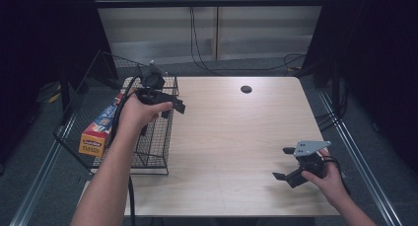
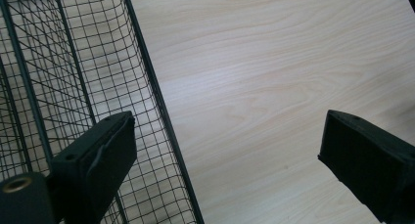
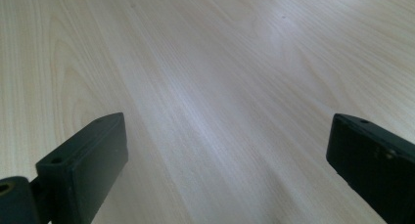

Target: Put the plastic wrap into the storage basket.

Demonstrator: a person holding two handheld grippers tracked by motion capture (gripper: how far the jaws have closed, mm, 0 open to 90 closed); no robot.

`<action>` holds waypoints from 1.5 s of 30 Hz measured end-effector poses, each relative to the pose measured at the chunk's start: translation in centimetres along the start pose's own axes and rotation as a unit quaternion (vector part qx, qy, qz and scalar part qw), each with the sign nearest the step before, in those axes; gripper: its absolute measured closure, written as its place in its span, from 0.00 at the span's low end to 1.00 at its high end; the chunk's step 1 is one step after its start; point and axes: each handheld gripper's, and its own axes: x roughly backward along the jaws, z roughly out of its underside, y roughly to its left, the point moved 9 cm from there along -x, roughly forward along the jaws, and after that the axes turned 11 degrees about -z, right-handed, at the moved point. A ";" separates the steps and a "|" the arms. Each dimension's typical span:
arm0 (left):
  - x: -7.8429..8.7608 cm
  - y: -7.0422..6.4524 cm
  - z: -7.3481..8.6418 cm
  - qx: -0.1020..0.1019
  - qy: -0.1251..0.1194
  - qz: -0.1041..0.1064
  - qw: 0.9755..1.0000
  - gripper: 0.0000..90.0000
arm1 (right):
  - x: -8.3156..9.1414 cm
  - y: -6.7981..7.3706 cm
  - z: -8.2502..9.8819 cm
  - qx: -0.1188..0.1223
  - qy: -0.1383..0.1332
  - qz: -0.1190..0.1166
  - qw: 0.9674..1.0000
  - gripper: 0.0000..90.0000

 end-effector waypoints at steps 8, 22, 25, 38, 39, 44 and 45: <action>-0.7 -1.2 0.3 -0.015 -0.006 0.012 1.000 0.05 | 0.0 0.0 0.0 -0.002 0.001 -0.001 1.000 0.02; -2.0 -4.3 1.0 -0.054 -0.010 0.034 0.998 0.05 | 0.0 0.1 0.0 -0.003 0.002 -0.001 1.000 0.02; -2.2 -5.0 1.3 -0.069 -0.012 0.039 0.997 0.05 | 0.0 0.1 0.0 -0.003 0.003 -0.001 1.000 0.02; -4.2 -8.6 3.0 -0.099 -0.011 0.061 0.993 0.05 | -0.1 0.1 0.0 0.000 0.004 -0.003 1.000 0.02; -4.5 -8.9 3.1 -0.100 -0.012 0.063 0.993 0.05 | -0.1 0.2 0.1 -0.001 0.004 -0.004 1.000 0.02; -5.0 -9.7 3.5 -0.109 -0.017 0.064 0.992 0.05 | -0.1 0.1 0.1 0.001 0.004 0.000 1.000 0.02; -5.3 -10.1 3.8 -0.113 -0.016 0.066 0.991 0.05 | -0.1 0.1 0.1 -0.001 0.005 -0.001 1.000 0.02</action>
